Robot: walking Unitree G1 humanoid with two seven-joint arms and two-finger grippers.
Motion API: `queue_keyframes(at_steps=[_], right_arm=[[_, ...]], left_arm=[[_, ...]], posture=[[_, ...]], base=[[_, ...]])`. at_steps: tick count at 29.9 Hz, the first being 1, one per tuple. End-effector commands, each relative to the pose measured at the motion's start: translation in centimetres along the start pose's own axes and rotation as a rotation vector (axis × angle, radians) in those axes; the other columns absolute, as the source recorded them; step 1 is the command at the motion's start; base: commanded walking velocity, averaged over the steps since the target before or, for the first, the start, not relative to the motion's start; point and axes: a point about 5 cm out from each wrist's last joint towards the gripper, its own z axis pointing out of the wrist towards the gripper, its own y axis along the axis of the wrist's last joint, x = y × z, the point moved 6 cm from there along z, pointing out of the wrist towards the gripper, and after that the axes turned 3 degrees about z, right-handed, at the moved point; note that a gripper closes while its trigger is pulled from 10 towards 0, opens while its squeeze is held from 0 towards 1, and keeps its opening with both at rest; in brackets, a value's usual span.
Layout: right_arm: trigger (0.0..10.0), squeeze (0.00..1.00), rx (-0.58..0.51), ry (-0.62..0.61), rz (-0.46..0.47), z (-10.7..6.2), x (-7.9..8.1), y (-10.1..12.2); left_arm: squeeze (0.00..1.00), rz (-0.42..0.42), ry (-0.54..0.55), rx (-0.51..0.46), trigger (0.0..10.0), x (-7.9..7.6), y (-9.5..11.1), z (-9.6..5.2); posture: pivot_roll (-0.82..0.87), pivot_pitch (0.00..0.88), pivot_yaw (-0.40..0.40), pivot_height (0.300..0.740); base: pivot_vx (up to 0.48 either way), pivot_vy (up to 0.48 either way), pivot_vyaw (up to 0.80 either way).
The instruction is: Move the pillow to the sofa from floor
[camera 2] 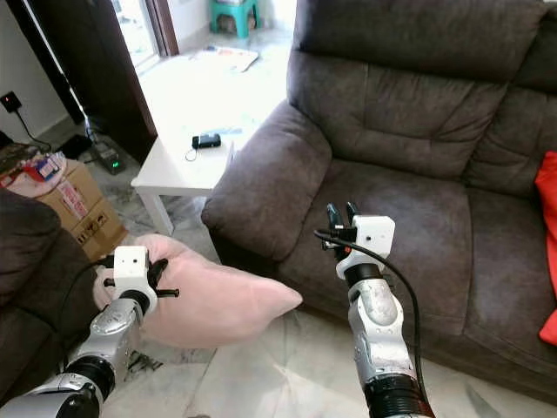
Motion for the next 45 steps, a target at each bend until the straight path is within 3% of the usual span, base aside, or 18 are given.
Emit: queue_keyframes(at_steps=[1,5,11,16,20,23,26,28,30,32,34,35,36,37,45], right_arm=[[10.0,0.00,0.008,-0.010,-0.005,-0.1,-0.3,-0.2],[10.0,0.00,0.049,0.029,-0.031,-0.1,-0.3,-0.8],[10.0,0.00,0.075,0.027,-0.068,-0.3,-1.5,-1.0],[10.0,0.00,0.077,0.079,-0.077,-0.4,-1.2,-0.9],[10.0,0.00,0.186,0.097,-0.147,-0.7,-1.3,-3.2],[10.0,0.00,0.253,0.181,-0.199,-1.3,-0.5,-4.6],[10.0,0.00,0.405,0.278,-0.336,-2.8,-0.6,-7.4],[10.0,0.00,0.505,0.356,-0.547,-4.2,-1.4,-9.5],[10.0,0.00,0.513,0.364,-0.570,-4.3,-1.5,-9.6],[10.0,0.00,0.504,0.376,-0.485,-4.6,-1.3,-9.7],[10.0,0.00,0.525,0.402,-0.518,-5.0,-1.5,-10.1],[10.0,0.07,0.536,0.417,-0.539,-5.3,-1.6,-10.3],[10.0,0.80,0.556,0.429,-0.547,-5.7,-1.6,-10.7],[10.0,0.97,0.563,0.428,-0.535,-5.8,-1.7,-10.9],[10.0,1.00,0.641,0.531,-0.547,-8.0,-0.3,-13.2]], left_arm=[[0.00,0.004,-0.003,-0.106,10.0,0.4,2.9,0.5],[0.00,0.014,-0.039,-0.134,10.0,0.2,3.7,0.5],[0.00,0.022,-0.084,-0.172,10.0,0.0,5.1,0.4],[0.00,0.030,-0.114,-0.188,10.0,-0.3,5.7,0.4],[0.00,0.036,-0.134,-0.186,10.0,-0.5,6.0,0.4],[0.00,0.030,-0.135,-0.189,10.0,-0.5,6.4,0.4],[0.00,0.045,-0.162,-0.210,10.0,-0.9,7.4,0.6],[0.00,0.045,-0.175,-0.218,10.0,-1.1,7.9,0.7],[0.00,0.044,-0.177,-0.218,10.0,-1.1,8.0,0.7],[0.00,0.058,-0.218,-0.216,10.0,-1.7,8.1,0.6],[0.00,0.071,-0.243,-0.216,10.0,-2.1,8.2,0.6],[0.00,0.074,-0.252,-0.216,10.0,-2.3,8.3,0.5],[0.00,0.072,-0.266,-0.215,10.0,-2.5,8.3,0.5],[0.00,0.068,-0.274,-0.214,10.0,-2.7,8.3,0.5],[0.00,0.078,-0.378,-0.227,10.0,-4.3,9.0,-0.2]], posture=[[0.01,0.037,0.028,0.740],[0.01,0.037,0.031,0.740],[0.01,0.036,0.033,0.740],[0.01,0.036,0.033,0.740],[0.01,0.027,0.033,0.740],[0.01,0.022,0.029,0.740],[0.01,0.022,0.029,0.740],[0.01,0.022,0.029,0.740],[0.01,0.022,0.029,0.740],[0.00,0.005,0.030,0.740],[0.00,0.005,0.030,0.740],[0.00,0.004,0.033,0.740],[0.00,0.005,0.033,0.740],[0.00,0.006,0.033,0.740],[0.01,0.025,0.028,0.740]], base=[[0.000,0.000,0.00],[0.000,0.000,0.00],[0.000,0.000,0.00],[0.000,0.000,0.00],[0.000,0.000,0.00],[0.000,0.000,0.00],[0.000,0.000,0.00],[0.000,0.000,0.00],[0.000,0.000,0.00],[0.000,0.000,0.00],[0.000,0.000,0.00],[0.000,0.000,0.00],[0.000,0.000,0.00],[0.000,0.000,0.00],[0.000,0.000,0.00]])
